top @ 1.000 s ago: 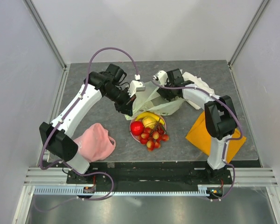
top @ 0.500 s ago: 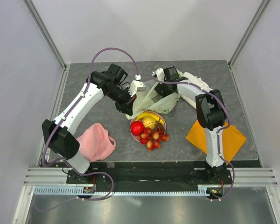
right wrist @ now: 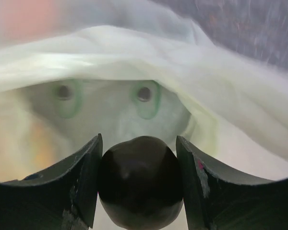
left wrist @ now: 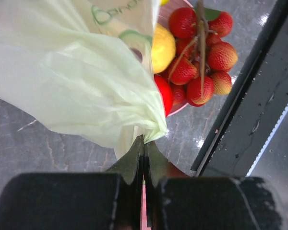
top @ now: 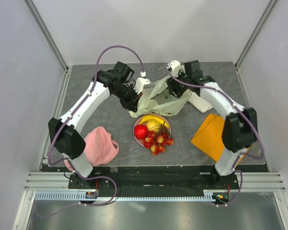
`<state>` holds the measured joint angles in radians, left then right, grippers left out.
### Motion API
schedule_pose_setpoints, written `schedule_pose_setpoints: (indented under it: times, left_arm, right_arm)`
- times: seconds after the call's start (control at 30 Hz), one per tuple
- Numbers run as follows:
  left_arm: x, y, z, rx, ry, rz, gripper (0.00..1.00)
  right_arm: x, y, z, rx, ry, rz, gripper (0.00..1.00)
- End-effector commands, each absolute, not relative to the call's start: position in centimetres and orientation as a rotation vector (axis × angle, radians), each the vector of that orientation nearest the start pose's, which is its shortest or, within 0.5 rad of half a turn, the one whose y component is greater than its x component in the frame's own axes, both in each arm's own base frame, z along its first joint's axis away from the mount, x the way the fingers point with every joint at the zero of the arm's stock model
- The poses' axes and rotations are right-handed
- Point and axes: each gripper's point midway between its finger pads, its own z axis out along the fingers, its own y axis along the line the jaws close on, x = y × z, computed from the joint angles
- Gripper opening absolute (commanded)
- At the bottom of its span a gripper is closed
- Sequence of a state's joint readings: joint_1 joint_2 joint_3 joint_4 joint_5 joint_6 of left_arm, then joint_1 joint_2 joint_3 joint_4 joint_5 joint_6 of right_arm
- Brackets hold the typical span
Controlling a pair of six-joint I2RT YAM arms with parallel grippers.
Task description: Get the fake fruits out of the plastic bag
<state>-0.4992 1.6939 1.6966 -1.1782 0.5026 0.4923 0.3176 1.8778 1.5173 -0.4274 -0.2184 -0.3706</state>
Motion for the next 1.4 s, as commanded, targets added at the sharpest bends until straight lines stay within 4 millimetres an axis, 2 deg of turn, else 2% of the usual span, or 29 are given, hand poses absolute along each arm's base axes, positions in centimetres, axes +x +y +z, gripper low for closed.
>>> schedule_pose_setpoints:
  times: [0.0, 0.03, 0.07, 0.13, 0.17, 0.37, 0.47, 0.6, 0.77, 0.87, 0.97, 1.03, 1.07, 1.13, 1.17, 1.37]
  left_arm:
    - [32.5, -24.0, 22.8, 1.252, 2.216, -0.588, 0.02]
    - [33.1, -24.2, 22.5, 1.247, 2.224, -0.585, 0.02]
    - [33.8, -24.5, 23.4, 1.238, 2.198, -0.58, 0.01]
    - [34.6, -24.7, 23.5, 1.219, 2.198, -0.573, 0.02]
    - [35.1, -24.8, 24.2, 1.205, 2.18, -0.562, 0.02]
    - [36.0, -25.4, 24.2, 1.173, 2.193, -0.584, 0.01]
    - [36.5, -25.4, 24.6, 1.139, 2.195, -0.577, 0.02]
    - [36.8, -25.1, 24.7, 1.126, 2.199, -0.565, 0.01]
    - [36.4, -24.8, 24.4, 1.129, 2.214, -0.561, 0.02]
    - [36.1, -24.6, 24.3, 1.132, 2.22, -0.561, 0.02]
    - [36.0, -24.6, 24.3, 1.134, 2.224, -0.567, 0.02]
    - [35.8, -24.6, 24.3, 1.139, 2.226, -0.574, 0.02]
    - [35.7, -24.6, 24.2, 1.142, 2.23, -0.577, 0.02]
    - [35.5, -24.6, 24.2, 1.146, 2.235, -0.582, 0.02]
    - [35.5, -24.5, 24.2, 1.144, 2.237, -0.583, 0.02]
    - [35.4, -24.2, 24.1, 1.144, 2.246, -0.562, 0.02]
  right_arm:
    - [39.9, 20.9, 19.1, -1.047, 1.994, 0.546, 0.49]
    - [38.5, 21.3, 19.9, -1.066, 1.973, 0.605, 0.49]
    - [37.6, 21.3, 19.7, -1.07, 1.98, 0.633, 0.49]
    - [36.1, 21.7, 20.6, -1.096, 1.956, 0.693, 0.49]
    - [35.8, 21.8, 21.2, -1.101, 1.945, 0.705, 0.49]
    - [33.8, 22.9, 26.3, -1.152, 1.821, 0.803, 0.49]
    - [32.2, 23.5, 25.8, -1.239, 1.829, 0.866, 0.49]
    - [28.2, 23.0, 22.1, -1.383, 1.921, 0.989, 0.47]
    - [26.2, 22.5, 18.9, -1.438, 2.003, 1.08, 0.45]
    - [27.1, 22.4, 17.0, -1.402, 2.057, 1.087, 0.43]
    - [29.9, 22.7, 15.4, -1.259, 2.125, 1.109, 0.43]
    - [32.0, 23.3, 15.0, -1.185, 2.133, 1.101, 0.43]
    - [33.0, 23.7, 14.0, -1.161, 2.147, 1.109, 0.43]
    - [34.2, 24.3, 13.5, -1.078, 2.2, 1.141, 0.42]
    - [35.0, 24.6, 12.2, -1.048, 2.228, 1.155, 0.42]
    - [37.0, 25.8, 9.4, -0.864, 2.337, 1.221, 0.42]
